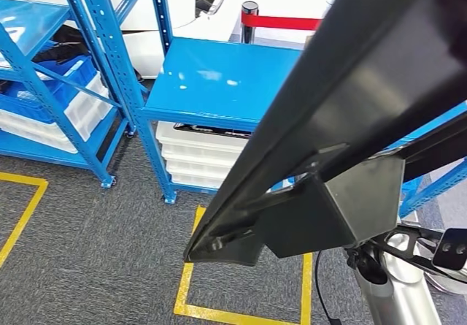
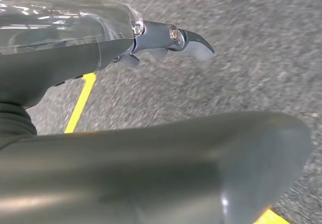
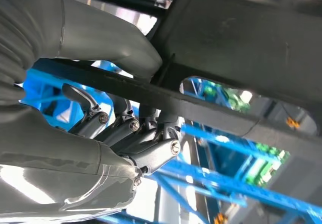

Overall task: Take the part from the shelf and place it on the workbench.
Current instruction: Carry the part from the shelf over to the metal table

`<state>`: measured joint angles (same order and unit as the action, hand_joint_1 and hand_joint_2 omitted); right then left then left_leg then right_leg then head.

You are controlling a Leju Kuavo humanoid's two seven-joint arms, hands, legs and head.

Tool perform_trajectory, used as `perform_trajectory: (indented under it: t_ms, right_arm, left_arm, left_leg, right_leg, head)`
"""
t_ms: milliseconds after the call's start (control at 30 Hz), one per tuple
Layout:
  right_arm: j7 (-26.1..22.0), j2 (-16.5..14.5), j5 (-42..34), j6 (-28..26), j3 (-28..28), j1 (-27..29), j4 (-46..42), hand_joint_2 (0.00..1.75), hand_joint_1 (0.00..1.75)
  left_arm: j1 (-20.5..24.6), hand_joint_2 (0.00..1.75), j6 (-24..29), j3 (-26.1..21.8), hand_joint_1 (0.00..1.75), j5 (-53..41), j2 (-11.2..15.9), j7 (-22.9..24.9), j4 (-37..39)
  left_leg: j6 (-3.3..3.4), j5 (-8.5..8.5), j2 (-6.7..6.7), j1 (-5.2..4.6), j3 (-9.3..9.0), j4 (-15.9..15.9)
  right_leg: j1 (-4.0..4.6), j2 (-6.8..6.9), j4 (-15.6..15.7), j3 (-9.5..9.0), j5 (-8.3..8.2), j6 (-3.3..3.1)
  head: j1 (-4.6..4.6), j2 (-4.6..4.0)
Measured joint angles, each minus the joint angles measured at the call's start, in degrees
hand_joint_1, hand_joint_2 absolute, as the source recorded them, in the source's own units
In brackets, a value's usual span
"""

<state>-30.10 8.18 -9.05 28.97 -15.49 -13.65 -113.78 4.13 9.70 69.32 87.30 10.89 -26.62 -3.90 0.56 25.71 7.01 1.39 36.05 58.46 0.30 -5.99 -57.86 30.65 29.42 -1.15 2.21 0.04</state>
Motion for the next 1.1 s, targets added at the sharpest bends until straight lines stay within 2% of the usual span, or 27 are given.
perform_trajectory:
  t_ms: [33,67,133,167,200,233,267,300,333,367,433,467,533,567,633,700,733,767,800,833,867,933,967,1000,1067,1100]
  right_arm:
    - [-0.01,0.06,0.18,-0.08,-0.26,-0.15,0.01,1.75,1.75]
    - [-0.01,0.08,0.27,-0.18,-0.57,-0.34,0.04,1.75,1.75]
    - [-0.01,0.08,0.34,-0.32,-1.15,-0.67,0.14,1.75,1.75]
    - [0.01,0.08,0.35,-0.38,-1.39,-0.71,0.24,1.75,1.75]
    - [0.01,0.09,0.34,-0.41,-1.53,-0.67,0.35,1.75,1.75]
    - [0.02,0.09,0.33,-0.42,-1.68,-0.59,0.49,1.75,1.75]
    - [0.01,0.1,0.32,-0.43,-1.84,-0.5,0.63,1.75,1.75]
    - [-0.02,0.11,0.31,-0.44,-1.96,-0.43,0.74,1.75,1.75]
    - [-0.13,0.11,0.32,-0.46,-2.08,-0.36,0.82,1.75,1.75]
    - [-0.31,0.12,0.35,-0.49,-2.16,-0.32,0.85,1.75,1.75]
    - [-0.71,0.15,0.49,-0.55,-2.36,-0.25,0.86,1.75,1.75]
    - [-0.84,0.17,0.57,-0.57,-2.5,-0.22,0.87,1.75,1.75]
    - [-0.95,0.19,0.77,-0.61,-2.8,-0.17,0.93,1.75,1.75]
    - [-0.99,0.19,0.9,-0.62,-2.92,-0.17,0.94,1.75,1.75]
    - [-1.21,0.21,1.21,-0.68,-3.15,-0.05,0.99,1.75,1.75]
    - [-1.62,0.26,1.56,-0.78,-3.35,0.36,1.19,1.75,1.75]
    - [-1.82,0.29,1.78,-0.86,-3.49,0.65,1.34,1.75,1.75]
    - [-2.0,0.31,1.99,-0.99,-3.67,0.92,1.51,1.75,1.75]
    - [-2.14,0.31,2.17,-1.14,-3.87,1.11,1.64,1.75,1.75]
    - [-2.26,0.32,2.28,-1.26,-4.06,1.22,1.73,1.75,1.75]
    - [-2.34,0.32,2.33,-1.34,-4.22,1.23,1.78,1.75,1.75]
    - [-2.41,0.32,2.38,-1.42,-4.43,1.28,1.78,1.75,1.75]
    - [-2.43,0.32,2.43,-1.46,-4.51,1.32,1.78,1.75,1.75]
    - [-2.45,0.33,2.47,-1.51,-4.62,1.36,1.78,1.75,1.75]
    - [-2.61,0.34,2.54,-1.56,-4.88,1.39,1.79,1.75,1.75]
    - [-2.73,0.35,2.54,-1.56,-5.05,1.41,1.78,1.75,1.75]
  left_arm:
    - [-0.18,1.75,0.11,-0.15,0.0,0.0,0.04,0.08,0.01]
    - [-0.37,1.75,0.18,-0.31,0.0,0.0,0.05,0.09,0.02]
    - [-0.48,1.75,0.26,-0.58,0.0,0.0,0.14,0.09,0.04]
    - [-0.38,1.75,0.27,-0.72,0.0,0.0,0.2,0.09,0.05]
    - [-0.24,1.75,0.23,-0.82,0.0,0.0,0.25,0.08,0.05]
    - [-0.17,1.75,0.16,-0.92,0.0,0.0,0.24,0.08,0.05]
    - [-0.2,1.75,0.1,-0.99,0.0,0.0,0.23,0.08,0.05]
    - [-0.29,1.75,0.05,-1.04,0.0,0.0,0.23,0.08,0.05]
    - [-0.38,1.75,0.04,-1.07,0.0,0.0,0.25,0.08,0.05]
    - [-0.42,1.75,0.04,-1.09,0.0,0.0,0.33,0.08,0.05]
    - [-0.29,1.75,0.04,-1.12,0.0,0.0,0.45,0.07,0.05]
    - [-0.27,1.75,0.03,-1.13,0.0,0.0,0.47,0.05,0.05]
    - [-0.44,1.75,0.02,-1.13,0.0,0.0,0.46,0.03,0.05]
    - [-0.58,1.75,0.02,-1.13,0.0,0.0,0.46,0.03,0.05]
    - [-0.6,1.75,0.04,-1.13,0.0,0.0,0.46,0.13,0.05]
    - [-0.39,1.75,0.12,-1.13,0.0,0.0,0.41,0.49,0.05]
    - [-0.34,1.75,0.17,-1.13,0.0,0.0,0.36,0.78,0.05]
    - [-0.38,1.75,0.25,-1.13,0.0,0.0,0.31,1.07,0.05]
    - [-0.48,1.75,0.31,-1.13,0.0,0.0,0.28,1.3,0.05]
    - [-0.58,1.75,0.37,-1.13,0.0,0.0,0.26,1.47,0.05]
    - [-0.63,1.75,0.41,-1.13,0.0,0.0,0.26,1.59,0.05]
    - [-0.56,1.75,0.44,-1.13,0.0,0.0,0.17,1.84,0.05]
    - [-0.53,1.75,0.45,-1.13,0.0,0.0,0.13,1.99,0.05]
    - [-0.6,1.75,0.46,-1.13,0.0,0.0,0.06,2.16,0.05]
    - [-0.99,1.75,0.5,-1.13,0.0,0.0,0.01,2.55,0.1]
    - [-1.2,1.75,0.53,-1.13,0.0,0.0,-0.05,2.79,0.14]
  left_leg:
    - [-0.45,-0.28,0.8,0.17,0.22,-0.16]
    - [-0.76,-0.2,0.6,0.08,0.46,-0.12]
    - [-1.31,1.84,-2.2,-0.28,1.88,2.45]
    - [-1.51,3.74,-4.22,-0.33,3.22,5.44]
    - [-1.78,5.67,-5.5,-0.28,4.81,9.21]
    - [-2.02,7.02,-6.08,-0.18,6.14,12.61]
    - [-2.23,7.48,-6.38,-0.08,6.73,14.55]
    - [-2.37,6.94,-6.6,-0.01,6.28,14.38]
    - [-2.42,5.46,-6.96,0.03,4.65,11.82]
    - [-2.39,3.68,-7.81,0.02,2.27,7.69]
    - [-1.82,1.58,-9.65,-0.4,-1.36,1.05]
    - [-1.47,1.38,-10.1,-0.6,-2.01,-0.34]
    - [-0.75,1.38,-9.28,-0.81,-1.82,-0.46]
    - [-0.46,1.27,-8.76,-0.76,-1.75,-0.53]
    - [0.21,0.94,-7.75,-0.52,-1.66,-0.72]
    - [0.65,0.7,-6.62,-0.38,-1.46,-0.77]
    - [0.77,0.62,-5.96,-0.39,-1.35,-0.75]
    - [0.83,0.55,-5.27,-0.41,-1.27,-0.73]
    - [0.84,0.5,-4.56,-0.42,-1.23,-0.7]
    - [0.8,0.44,-3.83,-0.42,-1.24,-0.66]
    - [0.73,0.38,-3.09,-0.4,-1.25,-0.62]
    - [0.35,0.14,-1.61,-0.35,-0.96,-0.49]
    - [0.03,-0.07,-0.91,-0.26,-0.62,-0.44]
    - [-0.38,-0.34,-0.21,-0.16,-0.21,-0.44]
    - [-1.16,-0.72,0.79,0.0,0.41,-0.48]
    - [-1.41,-0.35,0.05,-0.12,0.77,-0.04]
  right_leg:
    - [0.08,0.83,0.5,-0.12,-0.12,-0.02]
    - [0.01,1.82,1.14,-0.37,-0.22,-0.11]
    - [-0.25,3.87,2.49,-0.83,-0.52,-0.41]
    - [-0.3,4.89,2.74,-0.88,-0.63,-0.5]
    - [-0.27,5.8,2.78,-0.83,-0.67,-0.58]
    - [-0.25,6.75,2.73,-0.78,-0.65,-0.57]
    - [-0.23,7.65,2.67,-0.74,-0.61,-0.54]
    - [-0.22,8.47,2.57,-0.71,-0.54,-0.47]
    - [-0.22,9.23,2.42,-0.71,-0.41,-0.34]
    - [-0.22,9.95,2.19,-0.73,-0.21,-0.14]
    - [0.07,11.16,1.63,-0.65,0.27,0.41]
    - [0.21,11.66,1.41,-0.62,0.44,0.66]
    - [0.29,12.63,1.27,-0.66,0.55,1.02]
    - [0.16,12.44,1.13,-0.71,0.85,1.26]
    - [-0.21,10.05,-1.36,0.18,3.0,1.71]
    - [-0.47,7.14,-8.27,3.11,6.94,2.01]
    - [-0.5,6.57,-12.19,4.84,8.52,2.1]
    - [-0.51,6.31,-14.83,6.04,9.2,2.16]
    - [-0.52,6.17,-15.37,6.27,8.71,2.16]
    - [-0.53,5.94,-13.52,5.39,7.13,2.11]
    - [-0.56,5.22,-9.78,3.66,4.84,1.99]
    - [-0.74,2.0,-2.41,0.42,1.35,1.58]
    - [-0.76,0.83,-0.34,-0.36,0.65,1.38]
    - [-0.75,0.34,0.4,-0.52,0.65,1.21]
    - [-0.79,1.84,0.84,-0.47,0.58,0.83]
    - [-0.9,2.66,1.04,-0.48,0.43,0.56]
  head:
    - [-0.03,0.0]
    - [0.01,0.0]
    - [0.13,0.0]
    - [0.2,0.0]
    - [0.23,0.0]
    - [0.23,0.0]
    - [0.23,0.0]
    - [0.23,0.0]
    - [0.23,0.0]
    - [0.23,0.0]
    - [0.23,0.0]
    - [0.21,0.0]
    - [0.16,0.0]
    - [0.17,0.0]
    - [0.18,0.0]
    - [0.17,0.0]
    - [0.17,0.0]
    - [0.17,0.0]
    - [0.17,0.0]
    - [0.17,0.0]
    - [0.17,0.0]
    - [0.17,0.0]
    - [0.18,0.0]
    - [0.19,0.0]
    - [0.21,0.0]
    - [0.23,0.0]
